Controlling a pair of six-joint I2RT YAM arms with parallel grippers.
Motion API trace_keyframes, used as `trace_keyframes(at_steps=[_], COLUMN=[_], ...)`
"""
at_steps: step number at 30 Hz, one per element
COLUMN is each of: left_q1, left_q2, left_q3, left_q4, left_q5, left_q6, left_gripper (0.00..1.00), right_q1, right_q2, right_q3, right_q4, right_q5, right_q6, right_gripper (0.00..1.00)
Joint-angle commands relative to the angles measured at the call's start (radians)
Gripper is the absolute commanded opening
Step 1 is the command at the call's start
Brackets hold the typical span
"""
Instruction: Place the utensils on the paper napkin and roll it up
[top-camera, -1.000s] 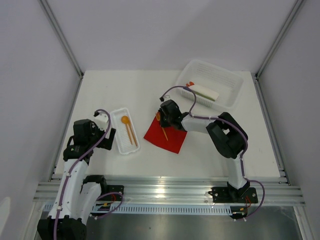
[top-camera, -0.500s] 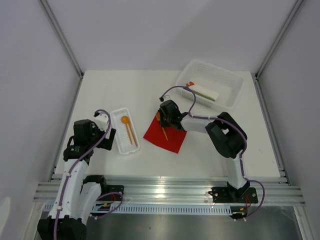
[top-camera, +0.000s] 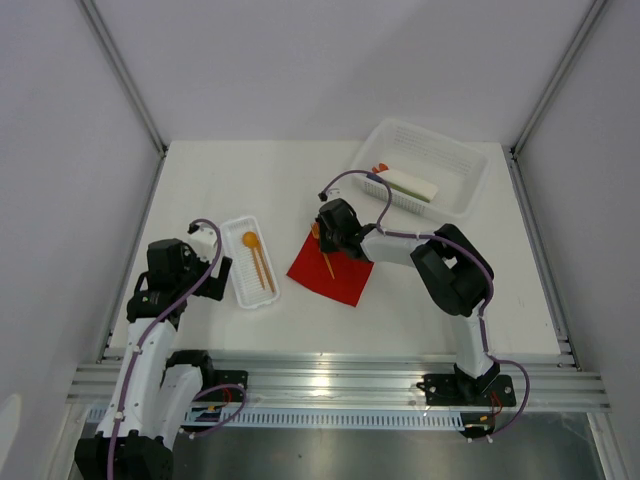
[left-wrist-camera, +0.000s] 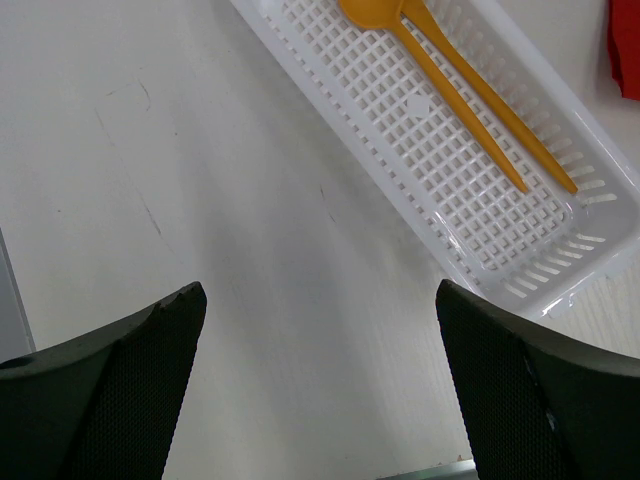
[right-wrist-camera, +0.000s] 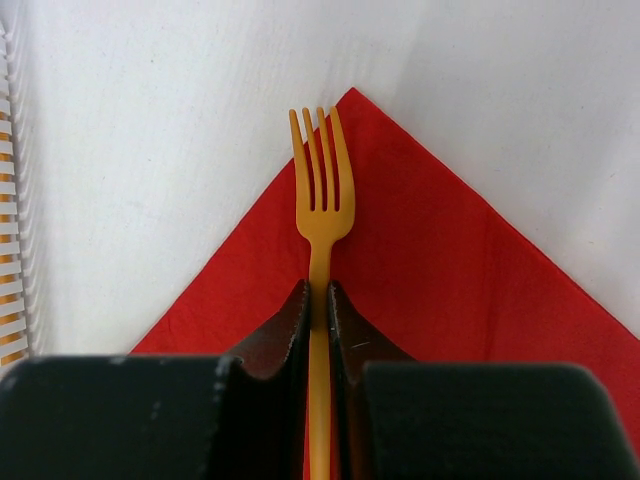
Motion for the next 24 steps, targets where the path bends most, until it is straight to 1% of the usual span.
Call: trace_keyframes(at_steps=[1,10,13,14,15,19,24], left_q1=[-0.007,-0.005,-0.007,-0.005,-0.007,-0.005,-0.007], left_q2=[-0.006,-0.008,-0.006,-0.008,-0.008,-0.006,-0.003], left_q3=[-0.007,-0.009,-0.009,-0.009,-0.010,-0.009,-0.009], left_q4=[0.030,0.031,0.031,0.031,0.031,0.031,0.031], left_q5=[-0.006,-0.006,-0.006,-0.006,-0.006,-0.006,-0.006], left_q6=[-0.012,-0.012,-0.012,-0.012,-0.012,-0.012,-0.012], left_gripper=[0.99,0.99,0.99,0.99,0.99,1.00,1.00], right_q1=[0.000,0.010,0.008,0.008,0.006,0.008,0.010], right_q2=[0.007,0.013,0.013,0.012,0.010,0.013,0.010], right_q3=[0.029,-0.001,-0.004,-0.004,-0.004,-0.002,0.007], right_q4=[0.035,0.039,0.036,0.036,0.036,0.036,0.031], right_q5=[0.035,0.048,0.061,0.061,0.060,0.064,0.055], right_q6=[0.010,0.020,0.023,0.021,0.021,0.020,0.003], right_gripper=[0.00,0.00,0.07,0.12,0.14,0.18,0.26])
